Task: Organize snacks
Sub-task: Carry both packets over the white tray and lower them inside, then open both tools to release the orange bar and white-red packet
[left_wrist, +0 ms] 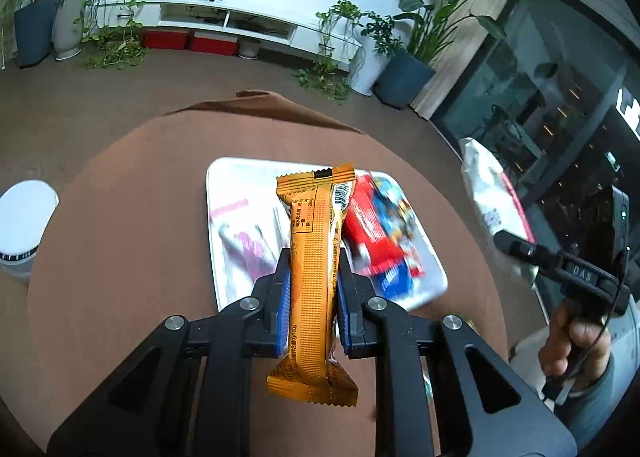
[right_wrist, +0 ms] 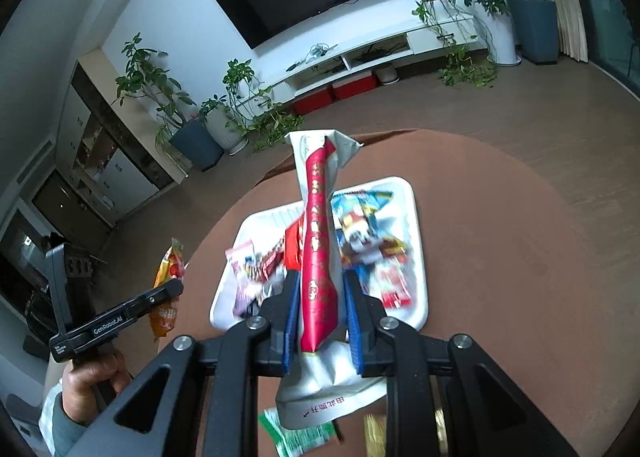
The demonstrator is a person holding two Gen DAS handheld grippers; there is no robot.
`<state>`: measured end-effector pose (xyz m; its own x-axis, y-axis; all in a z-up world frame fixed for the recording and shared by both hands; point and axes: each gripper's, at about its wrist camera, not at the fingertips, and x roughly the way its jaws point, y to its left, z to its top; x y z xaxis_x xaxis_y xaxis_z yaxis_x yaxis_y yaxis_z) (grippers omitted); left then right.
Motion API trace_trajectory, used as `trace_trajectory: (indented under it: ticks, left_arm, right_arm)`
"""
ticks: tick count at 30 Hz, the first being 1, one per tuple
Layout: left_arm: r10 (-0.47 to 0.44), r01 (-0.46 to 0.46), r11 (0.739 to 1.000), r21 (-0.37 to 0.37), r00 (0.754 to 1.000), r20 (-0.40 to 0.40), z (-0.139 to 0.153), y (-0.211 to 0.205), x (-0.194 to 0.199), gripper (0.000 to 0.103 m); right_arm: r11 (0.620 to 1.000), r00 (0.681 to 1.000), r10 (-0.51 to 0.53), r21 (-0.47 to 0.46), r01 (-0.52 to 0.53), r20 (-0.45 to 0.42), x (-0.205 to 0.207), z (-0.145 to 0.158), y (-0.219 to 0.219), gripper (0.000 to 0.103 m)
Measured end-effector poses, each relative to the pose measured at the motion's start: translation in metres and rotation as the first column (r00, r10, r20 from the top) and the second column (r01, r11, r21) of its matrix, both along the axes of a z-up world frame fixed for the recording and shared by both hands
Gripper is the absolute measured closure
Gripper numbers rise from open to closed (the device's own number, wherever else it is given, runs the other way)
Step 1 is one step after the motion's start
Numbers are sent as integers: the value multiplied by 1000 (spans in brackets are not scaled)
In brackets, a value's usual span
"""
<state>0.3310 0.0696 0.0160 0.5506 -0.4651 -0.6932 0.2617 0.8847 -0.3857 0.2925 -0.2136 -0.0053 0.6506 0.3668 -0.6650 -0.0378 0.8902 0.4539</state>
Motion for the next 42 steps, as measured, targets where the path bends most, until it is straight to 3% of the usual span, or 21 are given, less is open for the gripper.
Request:
trace_trajectory:
  ticks: [10,19,26,29,31,40,42]
  left_arm:
    - [-13,16,998,53,999,-53,-35,-31,66,86]
    - [4,2,998,64,995,-99,-70,-44,93,86]
    - [3,5,997,77,994,-111,-84,-55,96,85]
    - [18,-8,996,87,994,-112,-86,-57,97,74]
    - [20,-12,997,76,994,-108,-86,-55,95,52]
    - [10,-3,996,89,997,-76,-72,-56,80,50]
    - [11,-5,996,94,998,-67,-71,-57,78,43]
  right_arm:
    - [996,996,34,-80,-41,-88,65,-45,39,80]
    - [990,991,16,-138,-34,-134,77,-70,39,80]
    - [982,990,31,-179,-56,-140,77,-74,48,79]
    - [980,990,31,-191,-58,-141,75,-73,48,77]
    - [978,990,30,-201,-57,-135,72,-71,49,76]
    - [975,992,32,-214,-58,-120,63,-66,46,75]
    - [974,993,32,-218,-56,-113,62,-63,46,70]
